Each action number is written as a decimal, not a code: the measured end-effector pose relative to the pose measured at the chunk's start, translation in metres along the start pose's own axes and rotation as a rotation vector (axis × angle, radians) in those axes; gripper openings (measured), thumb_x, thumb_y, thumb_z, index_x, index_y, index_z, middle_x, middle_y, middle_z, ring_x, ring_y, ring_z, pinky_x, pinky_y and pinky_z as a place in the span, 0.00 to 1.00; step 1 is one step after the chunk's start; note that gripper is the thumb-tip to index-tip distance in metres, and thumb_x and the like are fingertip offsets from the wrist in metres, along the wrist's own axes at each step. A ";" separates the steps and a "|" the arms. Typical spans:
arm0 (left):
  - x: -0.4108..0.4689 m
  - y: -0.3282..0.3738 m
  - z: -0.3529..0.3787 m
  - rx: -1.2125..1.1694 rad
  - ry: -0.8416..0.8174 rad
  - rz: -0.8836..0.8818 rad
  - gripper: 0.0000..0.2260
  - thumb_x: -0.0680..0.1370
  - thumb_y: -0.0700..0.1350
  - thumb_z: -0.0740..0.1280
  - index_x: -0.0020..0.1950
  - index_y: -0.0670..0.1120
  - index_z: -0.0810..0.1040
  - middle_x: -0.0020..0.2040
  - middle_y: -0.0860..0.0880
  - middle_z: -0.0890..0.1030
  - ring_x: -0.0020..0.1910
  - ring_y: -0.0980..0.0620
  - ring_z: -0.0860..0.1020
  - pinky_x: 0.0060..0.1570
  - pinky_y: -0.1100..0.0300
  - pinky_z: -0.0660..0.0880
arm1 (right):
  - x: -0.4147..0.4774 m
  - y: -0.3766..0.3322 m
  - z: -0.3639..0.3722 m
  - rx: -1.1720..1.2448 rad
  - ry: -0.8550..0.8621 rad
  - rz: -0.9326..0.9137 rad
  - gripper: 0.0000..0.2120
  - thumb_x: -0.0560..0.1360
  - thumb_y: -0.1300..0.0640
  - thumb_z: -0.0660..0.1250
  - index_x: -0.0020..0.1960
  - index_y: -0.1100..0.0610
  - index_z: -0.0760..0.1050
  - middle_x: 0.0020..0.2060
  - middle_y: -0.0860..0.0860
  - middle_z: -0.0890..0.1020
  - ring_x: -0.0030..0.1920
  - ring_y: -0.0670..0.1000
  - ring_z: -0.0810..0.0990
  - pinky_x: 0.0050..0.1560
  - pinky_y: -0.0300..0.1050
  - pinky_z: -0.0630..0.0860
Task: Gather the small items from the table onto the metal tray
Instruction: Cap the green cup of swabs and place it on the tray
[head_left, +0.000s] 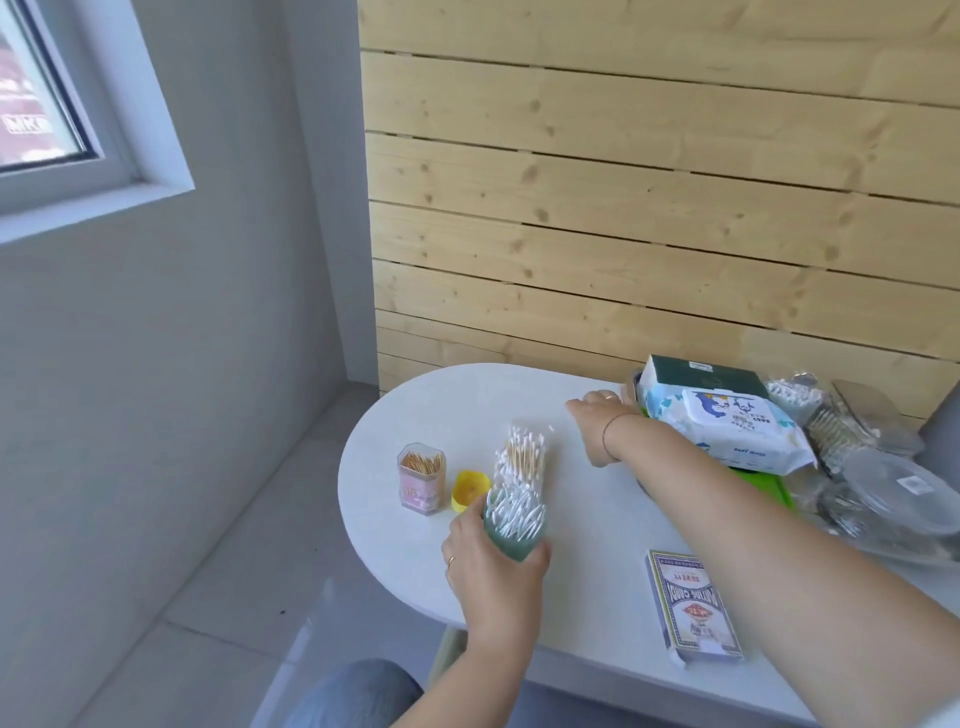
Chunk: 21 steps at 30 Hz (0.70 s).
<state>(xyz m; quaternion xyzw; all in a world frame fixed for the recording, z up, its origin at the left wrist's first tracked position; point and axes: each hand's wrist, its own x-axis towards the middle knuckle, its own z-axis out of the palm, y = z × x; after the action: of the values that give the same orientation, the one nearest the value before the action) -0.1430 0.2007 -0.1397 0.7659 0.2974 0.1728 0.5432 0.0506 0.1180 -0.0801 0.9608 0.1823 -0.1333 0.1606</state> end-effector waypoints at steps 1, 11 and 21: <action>0.001 -0.001 0.001 -0.005 0.004 0.002 0.34 0.66 0.46 0.76 0.70 0.47 0.67 0.60 0.52 0.73 0.63 0.48 0.68 0.64 0.53 0.67 | 0.003 0.003 0.002 -0.038 -0.041 -0.001 0.33 0.68 0.65 0.61 0.72 0.56 0.56 0.69 0.57 0.63 0.74 0.58 0.57 0.75 0.57 0.42; -0.006 0.006 0.003 -0.109 -0.015 0.124 0.31 0.67 0.46 0.76 0.68 0.51 0.68 0.54 0.61 0.69 0.55 0.59 0.65 0.61 0.61 0.65 | 0.008 0.014 0.013 0.064 0.017 -0.050 0.26 0.72 0.66 0.59 0.68 0.51 0.64 0.64 0.56 0.66 0.62 0.60 0.70 0.56 0.49 0.72; -0.014 0.040 0.015 -0.150 -0.125 0.208 0.32 0.66 0.46 0.77 0.68 0.49 0.70 0.59 0.53 0.73 0.63 0.50 0.71 0.66 0.51 0.68 | -0.110 0.024 -0.017 1.665 0.400 -0.377 0.15 0.62 0.50 0.73 0.44 0.49 0.71 0.48 0.51 0.75 0.47 0.49 0.74 0.51 0.43 0.69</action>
<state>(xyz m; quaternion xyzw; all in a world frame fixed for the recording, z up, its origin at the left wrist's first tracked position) -0.1341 0.1713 -0.1071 0.7591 0.1683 0.2018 0.5956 -0.0352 0.0691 -0.0239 0.7251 0.2062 -0.0764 -0.6526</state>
